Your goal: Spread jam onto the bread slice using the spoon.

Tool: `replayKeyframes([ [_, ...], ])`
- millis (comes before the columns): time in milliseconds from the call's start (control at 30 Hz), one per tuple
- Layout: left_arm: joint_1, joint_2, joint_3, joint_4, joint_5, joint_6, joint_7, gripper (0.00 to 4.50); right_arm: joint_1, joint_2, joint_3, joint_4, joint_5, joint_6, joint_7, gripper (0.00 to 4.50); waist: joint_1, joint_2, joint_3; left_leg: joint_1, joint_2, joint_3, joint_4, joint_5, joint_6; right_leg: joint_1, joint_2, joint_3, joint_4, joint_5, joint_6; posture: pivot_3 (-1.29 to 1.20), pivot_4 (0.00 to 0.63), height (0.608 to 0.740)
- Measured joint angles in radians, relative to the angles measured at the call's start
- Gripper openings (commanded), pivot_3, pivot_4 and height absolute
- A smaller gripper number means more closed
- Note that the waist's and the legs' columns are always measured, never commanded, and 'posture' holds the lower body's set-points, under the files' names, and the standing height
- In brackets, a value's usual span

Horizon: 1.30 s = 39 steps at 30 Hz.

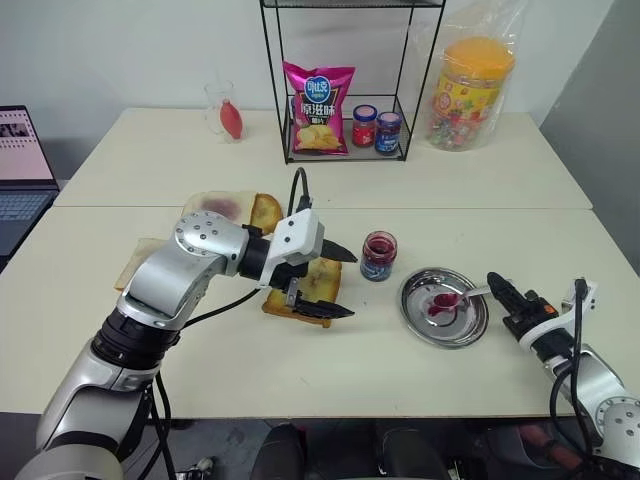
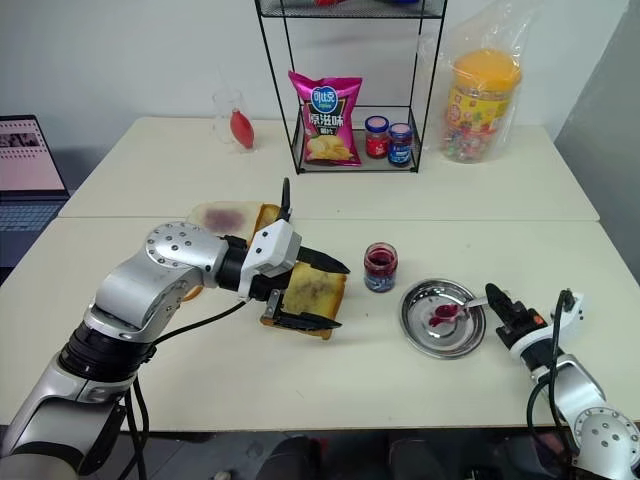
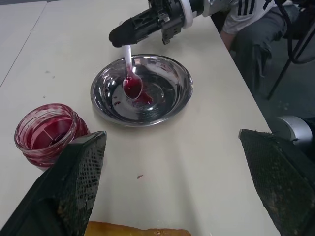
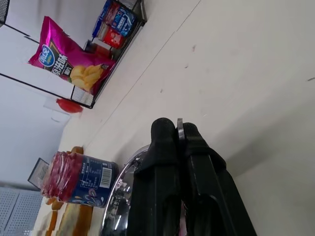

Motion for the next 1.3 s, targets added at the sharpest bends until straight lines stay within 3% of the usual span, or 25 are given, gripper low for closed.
replayKeyframes([
  [233,0.027,0.002,0.091,0.011,-0.018,0.062,0.069,4.50,-0.054,-0.144,-0.014,-0.116,0.171,0.079,-0.018,0.05,-0.005,0.001,0.000,0.000,0.001,-0.001,0.000,0.000,0.000,-0.001,0.001,0.000,0.000,0.000,0.000,0.00,0.150,0.740],
  [500,0.127,-0.061,0.180,0.017,-0.023,0.103,0.233,4.50,-0.366,-0.270,0.084,-0.120,0.199,0.102,-0.069,0.05,-0.001,0.000,0.001,-0.001,0.001,-0.002,0.000,0.000,0.000,-0.001,0.001,-0.001,0.000,0.000,0.000,0.00,0.150,0.740],
  [733,0.189,-0.117,0.221,0.000,-0.023,0.105,0.343,4.50,-0.638,-0.273,0.309,-0.032,-0.055,0.121,-0.001,0.05,0.001,0.000,0.001,-0.002,0.000,-0.001,-0.001,0.000,0.000,-0.002,-0.001,-0.001,-0.001,0.002,-0.003,0.00,0.150,0.740],
  [1033,0.196,-0.106,0.222,-0.037,-0.027,0.115,0.355,4.50,-0.639,-0.274,0.447,-0.004,-0.297,0.121,0.166,0.05,0.015,0.000,0.001,-0.002,0.000,-0.002,-0.001,0.000,0.000,-0.002,-0.001,-0.003,-0.001,0.002,-0.004,0.00,0.150,0.740],
  [1300,0.197,-0.102,0.221,-0.038,-0.029,0.122,0.351,4.50,-0.638,-0.261,0.611,-0.010,-0.620,0.010,0.288,0.05,0.014,0.000,0.001,-0.002,0.000,-0.002,-0.001,0.000,0.000,-0.002,-0.001,-0.003,0.000,0.001,-0.003,0.00,0.150,0.740],
])
